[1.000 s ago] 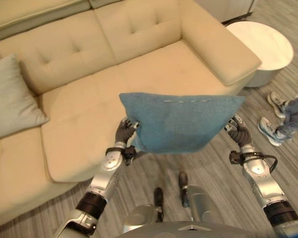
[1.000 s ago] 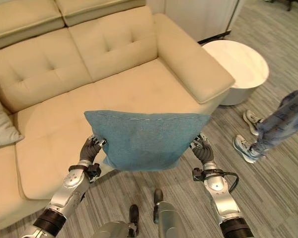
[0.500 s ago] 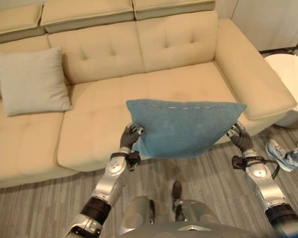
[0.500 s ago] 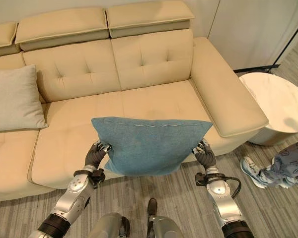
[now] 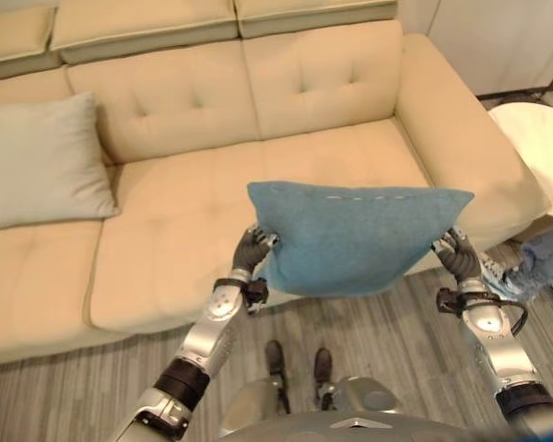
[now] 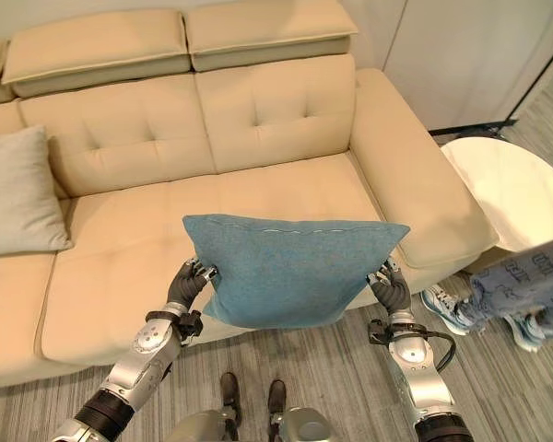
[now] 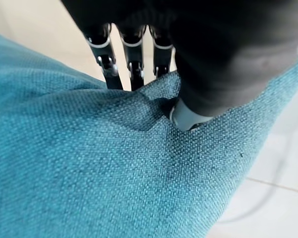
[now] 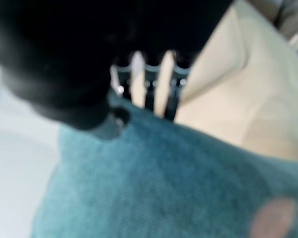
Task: Pick up all the scattered cushions and arrange them neatly on the sofa.
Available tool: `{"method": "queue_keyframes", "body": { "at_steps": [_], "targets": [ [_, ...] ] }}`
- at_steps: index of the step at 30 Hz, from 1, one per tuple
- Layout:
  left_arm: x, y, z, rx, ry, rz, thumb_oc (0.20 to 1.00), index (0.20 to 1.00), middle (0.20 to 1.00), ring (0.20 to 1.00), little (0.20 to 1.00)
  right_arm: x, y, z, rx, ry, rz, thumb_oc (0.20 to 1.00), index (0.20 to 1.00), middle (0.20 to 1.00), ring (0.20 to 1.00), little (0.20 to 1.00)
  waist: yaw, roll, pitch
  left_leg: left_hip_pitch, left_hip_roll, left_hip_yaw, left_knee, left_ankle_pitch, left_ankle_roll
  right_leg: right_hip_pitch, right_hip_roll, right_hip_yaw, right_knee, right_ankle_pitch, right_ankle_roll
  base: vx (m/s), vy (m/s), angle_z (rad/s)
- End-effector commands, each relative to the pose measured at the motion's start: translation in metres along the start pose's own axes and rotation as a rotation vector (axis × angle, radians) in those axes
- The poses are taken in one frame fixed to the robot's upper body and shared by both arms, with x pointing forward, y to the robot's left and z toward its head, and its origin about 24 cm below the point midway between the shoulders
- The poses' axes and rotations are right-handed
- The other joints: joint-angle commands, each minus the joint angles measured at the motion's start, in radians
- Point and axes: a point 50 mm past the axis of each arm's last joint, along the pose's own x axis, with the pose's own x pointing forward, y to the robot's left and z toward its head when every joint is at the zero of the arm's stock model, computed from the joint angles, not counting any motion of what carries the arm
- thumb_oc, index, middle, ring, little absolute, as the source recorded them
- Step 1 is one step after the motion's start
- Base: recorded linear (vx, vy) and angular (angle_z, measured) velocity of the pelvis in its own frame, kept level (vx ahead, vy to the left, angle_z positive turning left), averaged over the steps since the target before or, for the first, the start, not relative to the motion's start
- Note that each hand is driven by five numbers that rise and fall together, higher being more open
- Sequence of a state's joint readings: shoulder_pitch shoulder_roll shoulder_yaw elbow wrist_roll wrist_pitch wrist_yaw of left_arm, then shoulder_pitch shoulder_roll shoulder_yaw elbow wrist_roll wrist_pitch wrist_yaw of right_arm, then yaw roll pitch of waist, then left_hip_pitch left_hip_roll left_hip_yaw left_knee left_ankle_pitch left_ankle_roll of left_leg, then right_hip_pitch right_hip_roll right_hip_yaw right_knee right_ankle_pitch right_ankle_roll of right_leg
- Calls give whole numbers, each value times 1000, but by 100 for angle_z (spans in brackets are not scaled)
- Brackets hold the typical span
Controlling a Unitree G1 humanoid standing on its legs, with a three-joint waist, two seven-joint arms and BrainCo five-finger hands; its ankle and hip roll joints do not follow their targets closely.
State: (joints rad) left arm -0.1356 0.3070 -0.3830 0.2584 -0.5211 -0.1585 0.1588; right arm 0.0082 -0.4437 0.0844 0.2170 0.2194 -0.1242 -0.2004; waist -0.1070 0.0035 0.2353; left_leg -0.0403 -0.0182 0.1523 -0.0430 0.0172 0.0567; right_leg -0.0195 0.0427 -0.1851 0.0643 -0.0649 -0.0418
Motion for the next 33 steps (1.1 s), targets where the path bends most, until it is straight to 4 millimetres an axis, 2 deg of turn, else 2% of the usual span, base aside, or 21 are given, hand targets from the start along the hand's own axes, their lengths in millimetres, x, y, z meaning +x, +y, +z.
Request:
{"method": "queue_keyframes", "body": {
  "at_steps": [1,4,5,7,9,16,20,23,24,25,26,28,29,33],
  "targets": [
    [15,-24,51,3,-247,-144,200,200,200,200,200,6,18,43,22,-229,82,200,200,200,200,200,33,-32,-55,-64,-16,8,150,-160,17,-67,-117,68,265,-97,119,112,203,-38],
    [15,-22,52,12,-255,-141,200,200,200,200,200,7,19,44,32,-235,89,200,200,200,200,200,40,-27,-52,-63,-21,-1,139,-163,28,-100,-81,142,211,-90,113,115,111,3],
    [14,-20,52,13,-258,-133,200,200,200,200,200,9,20,44,21,-240,92,200,200,200,200,200,48,-24,-49,-58,-19,1,122,-160,29,-115,-71,147,168,-78,115,131,44,16],
    [13,-19,52,8,-257,-138,200,200,200,200,200,9,19,44,19,-234,91,200,200,200,200,200,47,-23,-49,-62,-19,-6,129,-159,32,-120,-70,149,174,-83,117,76,-3,6],
    [13,-19,49,8,-247,-135,200,200,200,200,200,10,22,43,23,-234,104,200,200,200,200,200,54,-32,-43,-53,-29,-22,135,-169,31,-89,-63,156,130,-81,115,130,-99,28],
    [6,-12,43,-11,-232,-108,200,200,200,200,200,11,24,45,18,-238,136,200,200,200,200,200,78,-36,-49,-32,-23,-42,126,-164,12,-27,-51,138,12,-66,95,99,-136,13],
    [8,-13,52,-12,-271,-102,200,200,200,200,200,14,21,56,10,-281,128,200,200,200,200,200,78,-30,-39,-53,-25,-83,123,-142,-5,-29,-51,99,6,-77,80,26,-124,18],
    [14,-17,70,-3,-344,-102,200,200,200,200,200,20,19,78,2,-371,115,200,200,200,200,200,78,-19,-37,-61,-26,-102,108,-134,-11,-37,-53,69,12,-89,74,26,-56,27],
    [20,-21,88,-3,-413,-101,200,200,200,200,200,24,20,99,1,-454,112,200,200,200,200,200,78,-15,-33,-72,-28,-108,106,-126,-16,-48,-54,56,13,-89,73,21,-26,24],
    [20,-21,89,-3,-414,-101,200,200,200,200,200,24,20,99,1,-455,112,200,200,200,200,200,76,-15,-33,-74,-29,-109,106,-126,-16,-50,-54,54,14,-90,73,34,-10,21],
    [27,-26,110,6,-493,-104,200,200,200,200,200,30,22,127,-3,-559,108,200,200,200,200,200,78,-10,-30,-88,-31,-115,103,-122,-18,-61,-57,44,11,-89,73,30,18,20],
    [32,-29,133,10,-575,-102,200,200,200,200,200,36,25,154,0,-647,110,200,200,200,200,200,78,-6,-22,-106,-32,-115,102,-118,-20,-78,-58,41,15,-85,76,21,35,15],
    [32,-29,133,10,-575,-102,200,200,200,200,200,36,25,154,0,-648,110,200,200,200,200,200,78,-6,-22,-106,-32,-115,102,-118,-19,-78,-58,41,15,-86,76,12,48,10],
    [36,-29,188,6,-763,-83,200,200,200,200,200,44,27,217,-8,-841,104,200,200,200,200,200,87,3,-21,-130,-36,-109,92,-113,-17,-102,-60,54,-2,-66,86,60,95,4]
  ]
}}
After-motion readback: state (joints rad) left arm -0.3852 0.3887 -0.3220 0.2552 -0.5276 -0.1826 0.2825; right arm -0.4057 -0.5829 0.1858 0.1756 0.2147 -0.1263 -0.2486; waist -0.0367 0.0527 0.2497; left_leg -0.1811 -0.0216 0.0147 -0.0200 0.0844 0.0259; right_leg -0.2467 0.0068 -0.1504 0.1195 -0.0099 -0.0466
